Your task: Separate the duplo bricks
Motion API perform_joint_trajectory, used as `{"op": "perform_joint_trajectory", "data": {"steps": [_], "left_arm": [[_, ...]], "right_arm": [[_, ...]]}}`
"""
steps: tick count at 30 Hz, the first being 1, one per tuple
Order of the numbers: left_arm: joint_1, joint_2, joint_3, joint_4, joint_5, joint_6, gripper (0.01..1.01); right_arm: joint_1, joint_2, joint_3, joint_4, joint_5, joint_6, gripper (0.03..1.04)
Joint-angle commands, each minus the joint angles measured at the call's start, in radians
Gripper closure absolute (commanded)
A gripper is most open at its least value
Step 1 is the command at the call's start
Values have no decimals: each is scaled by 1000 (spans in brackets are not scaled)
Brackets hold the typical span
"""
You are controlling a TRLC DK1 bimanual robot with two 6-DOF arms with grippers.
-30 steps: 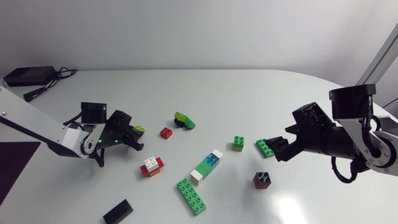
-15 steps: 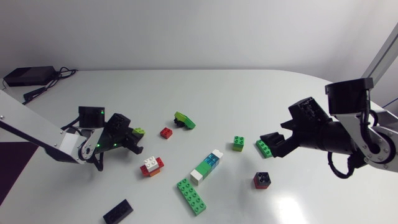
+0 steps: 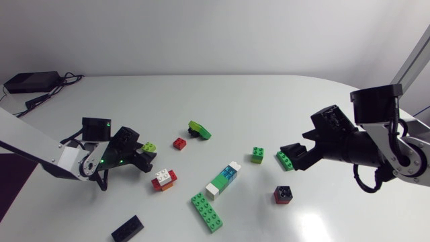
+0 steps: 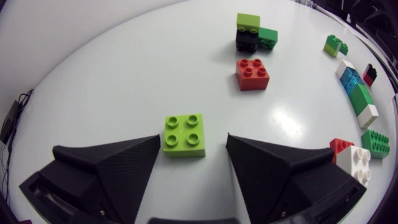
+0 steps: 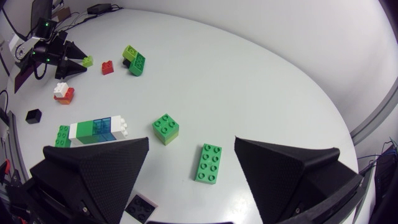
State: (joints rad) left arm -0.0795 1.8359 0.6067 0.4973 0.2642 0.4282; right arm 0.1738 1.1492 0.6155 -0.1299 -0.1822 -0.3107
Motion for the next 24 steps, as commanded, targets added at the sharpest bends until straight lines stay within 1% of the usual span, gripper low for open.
{"op": "perform_joint_trajectory", "data": {"steps": [1,7,10,15,19,22,24], "left_arm": [[4,-76,16,-51,18,-17,198],[-11,-221,88,-186,27,-32,177],[-23,-257,125,-235,30,-32,170],[-46,-274,153,-269,29,-31,170],[-71,-280,148,-275,30,-8,170],[-85,-293,145,-289,49,21,169],[-92,-302,145,-299,70,38,169]], "right_arm": [[16,15,30,-20,6,15,75],[64,18,64,-37,16,18,77],[92,27,69,-33,18,-2,79],[116,104,98,-28,21,-14,92],[159,184,139,-56,18,-24,102],[165,238,171,-65,-30,-79,100],[153,270,199,-76,-63,-133,100]]}}
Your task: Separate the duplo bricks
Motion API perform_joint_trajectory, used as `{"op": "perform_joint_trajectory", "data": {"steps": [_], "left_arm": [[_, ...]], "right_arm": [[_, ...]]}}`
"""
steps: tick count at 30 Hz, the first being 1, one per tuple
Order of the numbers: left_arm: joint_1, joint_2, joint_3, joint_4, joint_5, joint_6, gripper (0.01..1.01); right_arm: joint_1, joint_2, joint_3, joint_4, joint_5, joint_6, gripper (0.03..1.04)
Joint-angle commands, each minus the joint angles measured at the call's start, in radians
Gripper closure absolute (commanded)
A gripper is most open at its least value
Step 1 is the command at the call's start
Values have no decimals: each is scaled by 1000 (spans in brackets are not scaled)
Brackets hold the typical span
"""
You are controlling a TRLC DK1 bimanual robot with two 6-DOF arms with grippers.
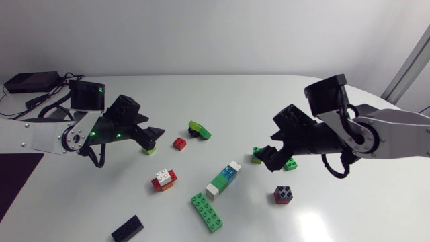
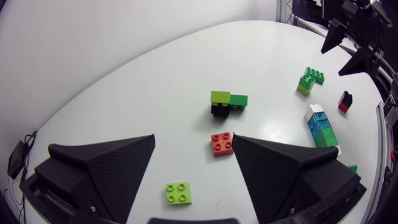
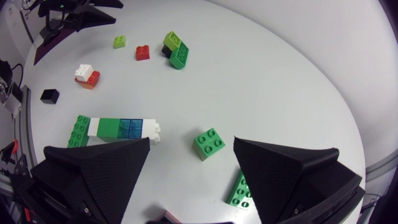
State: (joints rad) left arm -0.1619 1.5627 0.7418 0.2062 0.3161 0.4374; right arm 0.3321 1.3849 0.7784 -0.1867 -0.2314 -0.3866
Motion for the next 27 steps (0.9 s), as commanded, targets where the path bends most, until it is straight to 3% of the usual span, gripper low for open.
{"op": "perform_joint_trajectory", "data": {"steps": [1,6,10,15,22,27], "left_arm": [[-16,-33,11,-19,29,44,169],[-68,-49,8,-54,35,129,167],[-120,-56,4,-74,35,193,162],[-185,-56,5,-113,35,259,152],[-226,-35,27,-119,35,284,152],[-234,-24,37,-119,35,294,152]], "right_arm": [[-13,54,55,-31,-28,-94,100],[-114,175,186,-148,-186,-284,98],[-173,287,282,-254,-240,-443,98],[-202,364,311,-300,-256,-561,98],[-186,430,306,-292,-252,-601,136],[-154,470,289,-226,-201,-604,213]]}}
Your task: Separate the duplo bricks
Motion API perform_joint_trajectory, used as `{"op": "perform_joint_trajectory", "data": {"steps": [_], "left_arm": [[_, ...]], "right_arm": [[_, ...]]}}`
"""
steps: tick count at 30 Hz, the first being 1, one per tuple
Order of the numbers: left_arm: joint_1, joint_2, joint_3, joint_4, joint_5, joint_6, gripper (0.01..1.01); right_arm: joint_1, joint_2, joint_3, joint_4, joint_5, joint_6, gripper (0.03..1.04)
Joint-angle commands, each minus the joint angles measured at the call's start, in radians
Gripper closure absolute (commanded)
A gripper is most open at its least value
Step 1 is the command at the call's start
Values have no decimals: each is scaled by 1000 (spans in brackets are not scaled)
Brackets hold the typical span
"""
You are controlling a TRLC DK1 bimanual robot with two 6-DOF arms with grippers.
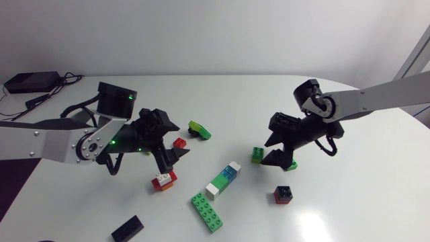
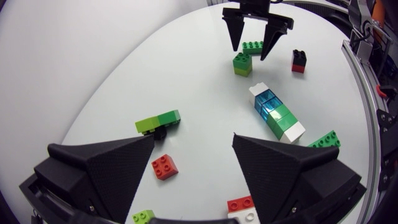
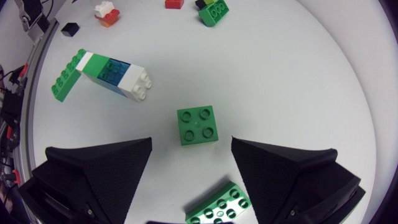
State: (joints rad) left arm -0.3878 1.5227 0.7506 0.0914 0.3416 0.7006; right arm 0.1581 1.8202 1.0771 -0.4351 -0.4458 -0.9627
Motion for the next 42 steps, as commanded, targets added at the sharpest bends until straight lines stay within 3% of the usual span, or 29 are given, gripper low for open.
{"op": "perform_joint_trajectory", "data": {"steps": [1,3,6,12,16,22,28,37,42], "left_arm": [[-10,19,29,-4,10,33,152],[-10,21,29,-4,10,40,152],[-11,22,27,-2,10,46,152],[-14,27,27,-2,10,60,152],[-14,30,27,1,10,62,152],[-19,28,26,1,10,66,152],[-42,10,27,-16,17,62,152],[-75,-82,102,-229,221,7,154],[-99,-72,145,-285,277,-15,154]], "right_arm": [[26,42,-14,39,21,-27,223],[38,54,-19,62,32,-24,225],[54,62,-20,88,41,-22,325],[58,60,-20,110,45,-22,616],[58,48,-32,105,47,-39,884],[46,-4,-39,87,29,-34,898],[47,-141,-29,18,-77,22,898],[95,-277,1,-154,-283,64,898],[135,-338,-9,-175,-337,87,898]]}}
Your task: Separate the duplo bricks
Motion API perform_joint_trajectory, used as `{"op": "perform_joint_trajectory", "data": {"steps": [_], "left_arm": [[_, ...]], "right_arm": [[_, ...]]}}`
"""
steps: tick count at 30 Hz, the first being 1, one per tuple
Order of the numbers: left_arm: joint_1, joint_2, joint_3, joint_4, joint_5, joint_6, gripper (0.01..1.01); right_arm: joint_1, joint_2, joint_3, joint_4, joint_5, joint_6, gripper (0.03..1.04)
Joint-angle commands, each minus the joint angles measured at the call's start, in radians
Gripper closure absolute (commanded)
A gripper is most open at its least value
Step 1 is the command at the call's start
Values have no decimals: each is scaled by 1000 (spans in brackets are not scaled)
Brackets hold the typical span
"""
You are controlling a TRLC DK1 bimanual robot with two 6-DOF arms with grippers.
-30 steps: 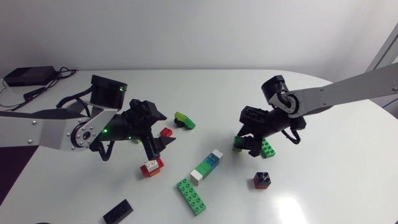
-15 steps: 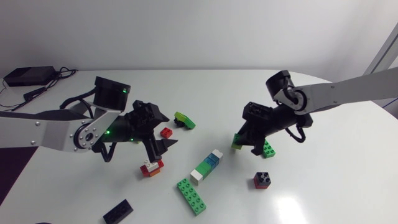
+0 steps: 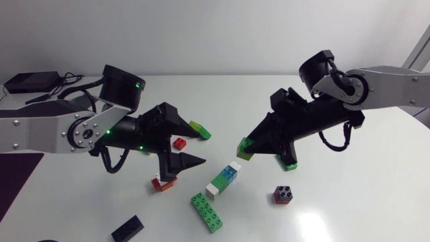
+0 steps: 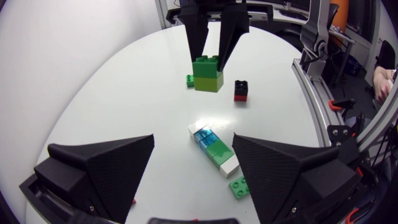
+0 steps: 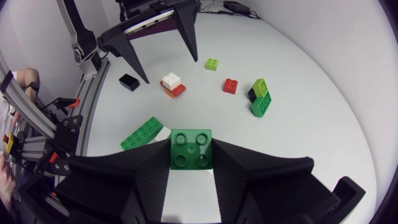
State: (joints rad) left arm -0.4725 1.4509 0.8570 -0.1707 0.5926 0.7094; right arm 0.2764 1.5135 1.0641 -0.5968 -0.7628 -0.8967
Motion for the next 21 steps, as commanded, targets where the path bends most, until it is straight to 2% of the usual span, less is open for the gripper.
{"op": "perform_joint_trajectory", "data": {"steps": [1,9,21], "left_arm": [[-15,9,51,-36,41,-27,154],[-18,86,148,-130,138,-39,154],[-23,169,235,-181,217,-51,156]], "right_arm": [[26,-39,-1,-9,-27,28,898],[61,-105,-26,6,-73,58,898],[66,-76,-27,26,-141,48,898]]}}
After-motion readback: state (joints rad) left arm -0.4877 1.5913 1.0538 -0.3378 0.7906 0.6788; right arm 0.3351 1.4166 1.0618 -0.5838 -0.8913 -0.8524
